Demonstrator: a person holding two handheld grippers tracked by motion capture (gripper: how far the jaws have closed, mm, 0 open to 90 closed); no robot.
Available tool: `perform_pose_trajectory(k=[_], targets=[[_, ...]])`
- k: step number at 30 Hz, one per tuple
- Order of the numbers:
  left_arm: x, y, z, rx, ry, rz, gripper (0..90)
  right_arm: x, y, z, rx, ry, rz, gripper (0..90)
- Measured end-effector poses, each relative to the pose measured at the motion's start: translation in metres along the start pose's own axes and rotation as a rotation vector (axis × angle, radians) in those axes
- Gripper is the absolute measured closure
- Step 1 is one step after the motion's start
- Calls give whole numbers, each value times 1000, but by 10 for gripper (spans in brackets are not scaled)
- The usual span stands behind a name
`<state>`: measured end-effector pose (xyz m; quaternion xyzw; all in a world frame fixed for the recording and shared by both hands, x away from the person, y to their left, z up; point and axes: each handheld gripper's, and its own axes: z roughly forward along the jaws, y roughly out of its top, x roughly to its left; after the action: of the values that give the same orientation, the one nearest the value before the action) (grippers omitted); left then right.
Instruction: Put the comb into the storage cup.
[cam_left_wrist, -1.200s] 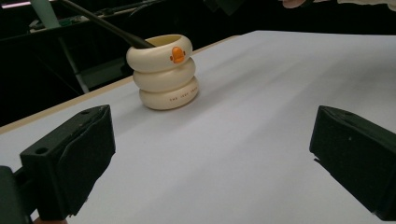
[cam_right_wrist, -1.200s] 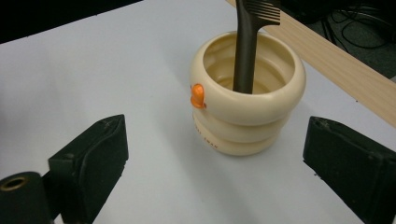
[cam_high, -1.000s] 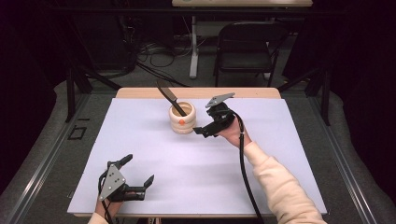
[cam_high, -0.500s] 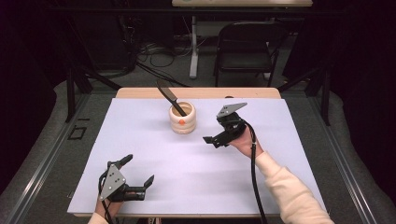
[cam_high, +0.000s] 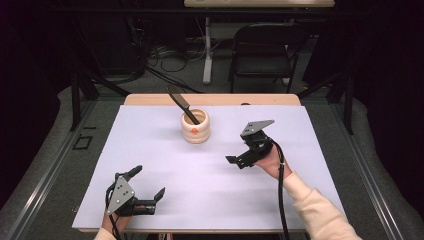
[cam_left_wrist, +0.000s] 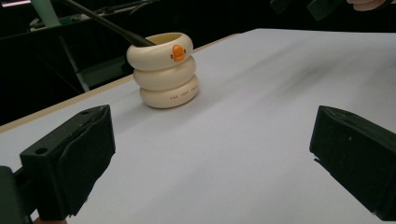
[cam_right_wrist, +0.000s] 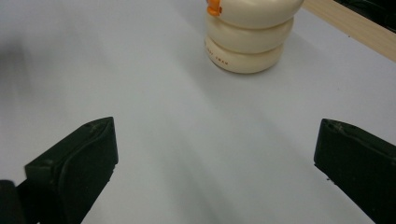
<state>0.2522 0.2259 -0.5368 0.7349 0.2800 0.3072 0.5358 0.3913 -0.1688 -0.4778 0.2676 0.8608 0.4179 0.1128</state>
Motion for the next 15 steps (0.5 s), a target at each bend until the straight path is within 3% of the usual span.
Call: perform_pose_trajectory(k=[15], targets=[[0,0,0,-1,-2,-1,2,13,-23,-22,-6,-18,-16,0]])
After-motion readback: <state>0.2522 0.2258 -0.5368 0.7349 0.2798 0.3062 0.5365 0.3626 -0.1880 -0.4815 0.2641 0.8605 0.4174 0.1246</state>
